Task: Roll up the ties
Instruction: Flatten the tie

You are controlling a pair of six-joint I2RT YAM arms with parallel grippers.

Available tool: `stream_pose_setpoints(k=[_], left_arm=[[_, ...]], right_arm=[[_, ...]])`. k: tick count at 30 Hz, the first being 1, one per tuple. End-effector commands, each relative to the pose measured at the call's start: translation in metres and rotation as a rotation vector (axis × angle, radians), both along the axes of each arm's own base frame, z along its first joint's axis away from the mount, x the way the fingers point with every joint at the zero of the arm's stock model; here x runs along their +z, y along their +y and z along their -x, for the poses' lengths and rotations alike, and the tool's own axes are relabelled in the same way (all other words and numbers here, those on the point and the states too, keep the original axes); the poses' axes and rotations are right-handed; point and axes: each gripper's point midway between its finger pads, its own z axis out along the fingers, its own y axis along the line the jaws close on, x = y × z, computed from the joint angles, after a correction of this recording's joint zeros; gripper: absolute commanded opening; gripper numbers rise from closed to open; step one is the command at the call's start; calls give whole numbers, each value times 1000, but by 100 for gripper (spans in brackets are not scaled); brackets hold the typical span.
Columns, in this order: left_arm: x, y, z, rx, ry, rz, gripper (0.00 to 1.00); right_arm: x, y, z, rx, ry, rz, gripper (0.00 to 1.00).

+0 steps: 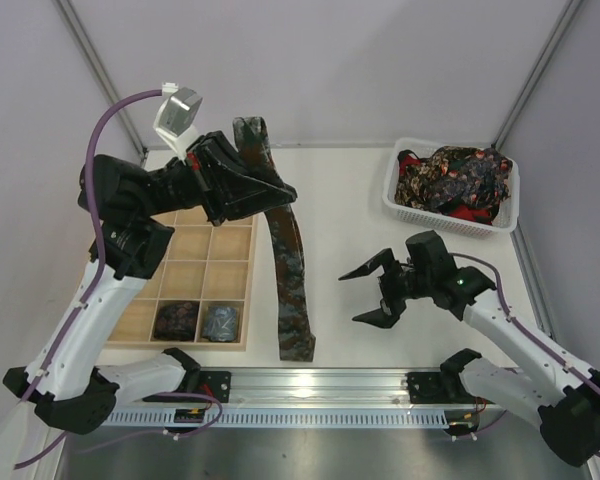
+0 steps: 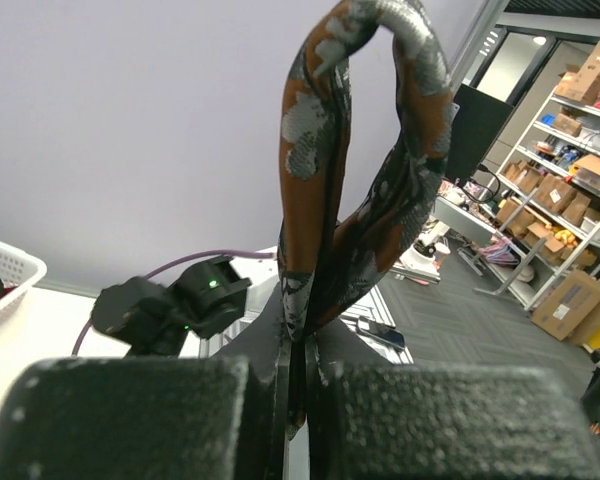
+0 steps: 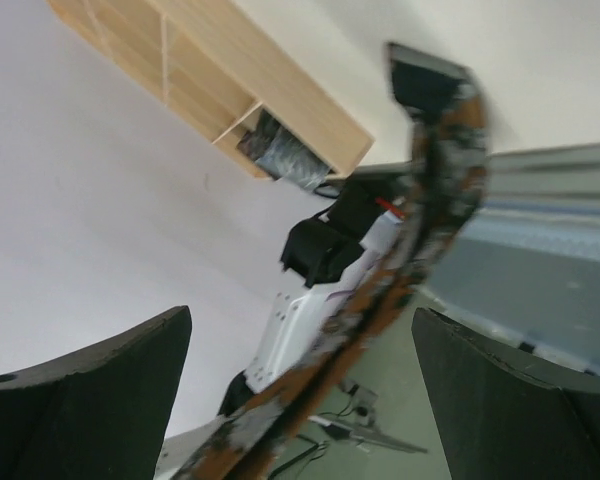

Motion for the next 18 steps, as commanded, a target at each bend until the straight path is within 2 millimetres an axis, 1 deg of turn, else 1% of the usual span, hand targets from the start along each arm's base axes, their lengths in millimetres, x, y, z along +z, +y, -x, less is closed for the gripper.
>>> stream_pose_setpoints(k=[1, 2, 3, 5, 8, 11, 13, 14, 15, 17, 18], left_arm=[[7, 3, 5, -13, -25, 30, 1], [7, 3, 4, -14, -25, 31, 1], [8, 3, 5, -16, -29, 31, 0], [7, 2, 4, -17, -29, 29, 0], [7, 2, 3, -16, -25, 31, 0], [5, 0, 1, -19, -21, 26, 0], [5, -2, -1, -29, -19, 26, 1], [7, -2, 0, -35, -23, 30, 0], [7, -4, -3, -39, -19, 27, 0], [12, -4, -2, -40, -27, 31, 1], [14, -4, -3, -39, -31, 33, 1]], right_arm=[[39, 17, -12, -131, 46, -84, 100], [36, 27, 3, -92, 80, -76, 100], [34, 33, 6, -104, 118, -84, 100], [30, 43, 20, -72, 149, -81, 100], [24, 47, 24, -67, 164, -63, 100], [24, 43, 27, -71, 167, -37, 100], [20, 42, 30, -79, 184, -26, 100], [20, 45, 30, -68, 197, -40, 100], [15, 47, 32, -60, 212, -43, 100], [16, 52, 32, -61, 234, -47, 100], [19, 57, 30, -61, 230, -60, 100]])
